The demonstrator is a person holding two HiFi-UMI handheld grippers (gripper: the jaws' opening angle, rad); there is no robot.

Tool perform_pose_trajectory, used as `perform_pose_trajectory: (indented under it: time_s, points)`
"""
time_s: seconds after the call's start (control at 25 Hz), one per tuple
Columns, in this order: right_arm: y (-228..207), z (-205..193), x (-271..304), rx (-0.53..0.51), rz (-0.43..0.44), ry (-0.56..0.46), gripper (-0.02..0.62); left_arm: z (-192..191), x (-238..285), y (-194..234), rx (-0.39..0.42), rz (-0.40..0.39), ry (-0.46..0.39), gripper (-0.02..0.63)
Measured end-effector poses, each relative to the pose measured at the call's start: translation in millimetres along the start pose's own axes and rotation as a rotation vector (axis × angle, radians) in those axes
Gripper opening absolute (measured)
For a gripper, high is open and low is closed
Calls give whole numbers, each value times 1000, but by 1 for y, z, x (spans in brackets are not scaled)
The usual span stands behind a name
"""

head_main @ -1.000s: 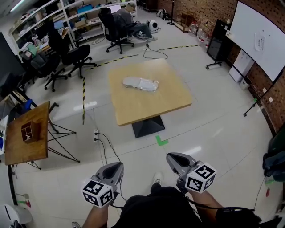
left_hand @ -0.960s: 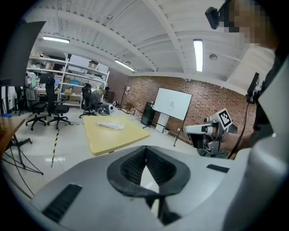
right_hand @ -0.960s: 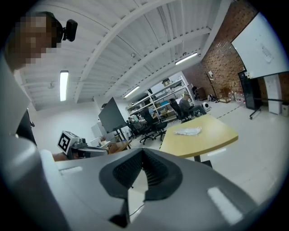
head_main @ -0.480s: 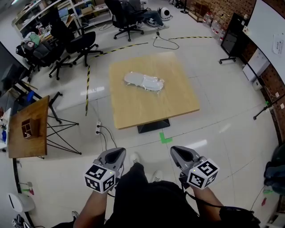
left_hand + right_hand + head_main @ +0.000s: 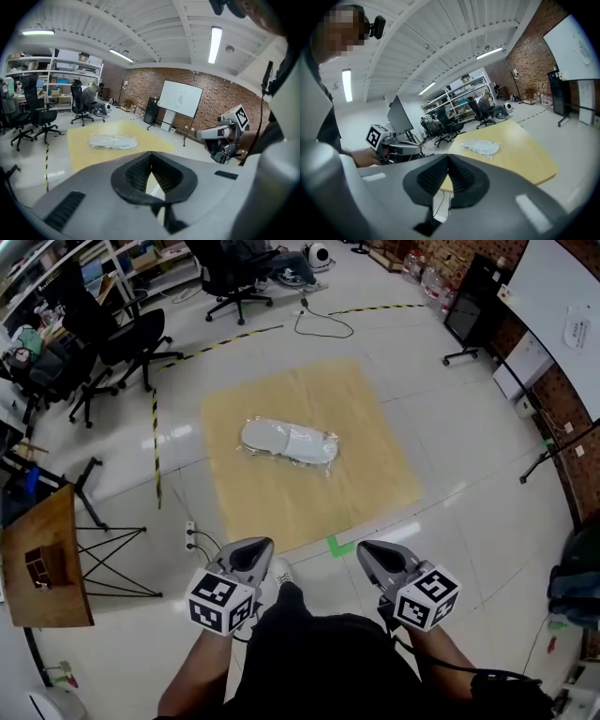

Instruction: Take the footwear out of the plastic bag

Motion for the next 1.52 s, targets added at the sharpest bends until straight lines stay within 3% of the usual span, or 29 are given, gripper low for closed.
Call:
perform_pose_trajectory:
  time_s: [0.36,0.6,0.68,0.88,1.04,1.16,1.4,1.52]
  points:
    - [-39,49,79,4,-121,-2,3,36,77,69,110,-147,56,6]
    - [-71,46,105,-134,-132,101,3,47,138,104,207,-81,117,6]
    - [-87,44,112,-132,-111,129,3,52,167,116,240,-50,145,12]
    - [-112,40,130,-109,-39,189,3,48,227,154,249,43,261,42]
    - [-130,43,141,-142,-5,212,3,42,285,170,268,23,359,124]
    - [-134,40,148,-157,22,218,3,16,310,186,249,16,445,143]
    - [-161,34,135,-155,22,224,3,0,309,175,147,1,421,144]
    - [-170,22,142,-312,58,233,3,-15,290,157,191,-59,454,137]
Point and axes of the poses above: the fingertips, and each gripper's own axes: x forward along the fingers, y to its left, z out of its top, the point moved 5 cm from there along -x, backward along the fingers, and after that the axes turned 3 degrees about -z, right-handed, at the moved point
